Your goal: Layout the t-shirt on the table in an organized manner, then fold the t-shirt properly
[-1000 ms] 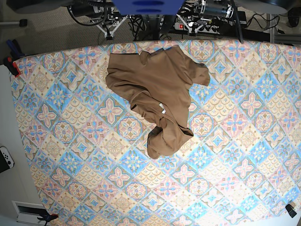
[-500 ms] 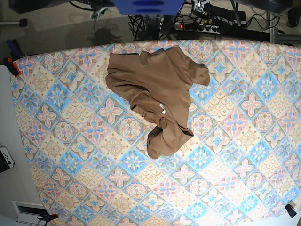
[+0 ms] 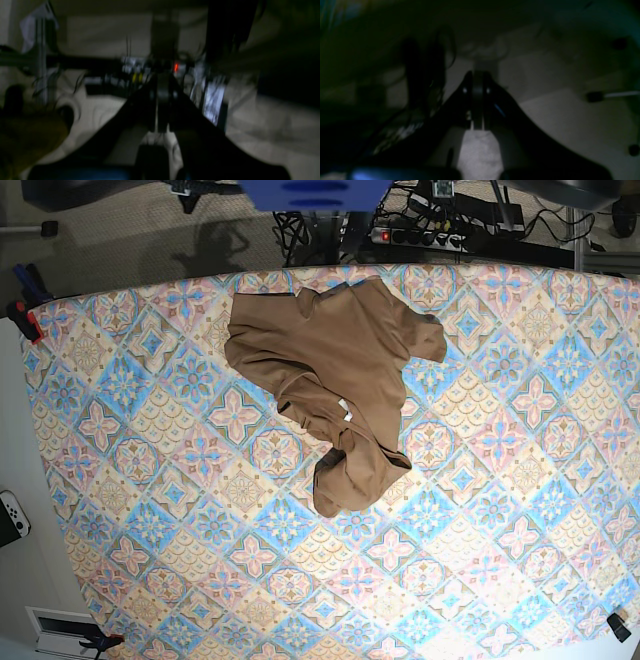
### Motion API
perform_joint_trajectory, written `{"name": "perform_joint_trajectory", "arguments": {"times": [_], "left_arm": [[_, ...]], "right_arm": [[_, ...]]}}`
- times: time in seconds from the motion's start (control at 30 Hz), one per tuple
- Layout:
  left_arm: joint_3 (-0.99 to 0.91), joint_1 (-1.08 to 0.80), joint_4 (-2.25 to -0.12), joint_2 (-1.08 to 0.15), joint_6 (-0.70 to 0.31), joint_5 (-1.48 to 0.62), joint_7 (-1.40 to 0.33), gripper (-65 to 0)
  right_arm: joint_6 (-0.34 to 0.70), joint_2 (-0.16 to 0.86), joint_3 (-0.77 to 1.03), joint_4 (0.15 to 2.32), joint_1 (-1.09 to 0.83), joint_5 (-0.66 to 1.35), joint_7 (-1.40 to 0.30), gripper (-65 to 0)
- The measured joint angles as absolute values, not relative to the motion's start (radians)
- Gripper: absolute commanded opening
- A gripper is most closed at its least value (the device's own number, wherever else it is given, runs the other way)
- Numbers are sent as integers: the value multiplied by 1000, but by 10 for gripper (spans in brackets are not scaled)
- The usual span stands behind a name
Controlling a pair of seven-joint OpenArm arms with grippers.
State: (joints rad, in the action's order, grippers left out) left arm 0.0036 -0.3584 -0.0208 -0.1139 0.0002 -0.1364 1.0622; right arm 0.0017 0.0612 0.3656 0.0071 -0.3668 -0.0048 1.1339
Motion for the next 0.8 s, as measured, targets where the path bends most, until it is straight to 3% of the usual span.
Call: {"name": "perform_joint_trajectory", "arguments": {"times": [0.07,0.2,0.33,0.53,0.8], "left_arm": [[4,-406,-112,-114,0,-162,1060,-650],[7,-654,-536,-117,4,-162,1044,-650],[9,-825,-899,-117,-1,-161,1045,-650],[8,-849,-1029,-114,0,-161,1046,-650],[9,-928,-1235,-117,2,-89,1039,-650]], "right_arm": [[4,62,399,7,-381,-4,1130,-650],[4,60,422,6,-403,-6,1124,-650],[8,54,421,174,-457,-12,1126,-650],[8,58,420,553,-616,-8,1128,-649],[8,-11,417,926,-777,-12,1124,-648]]}}
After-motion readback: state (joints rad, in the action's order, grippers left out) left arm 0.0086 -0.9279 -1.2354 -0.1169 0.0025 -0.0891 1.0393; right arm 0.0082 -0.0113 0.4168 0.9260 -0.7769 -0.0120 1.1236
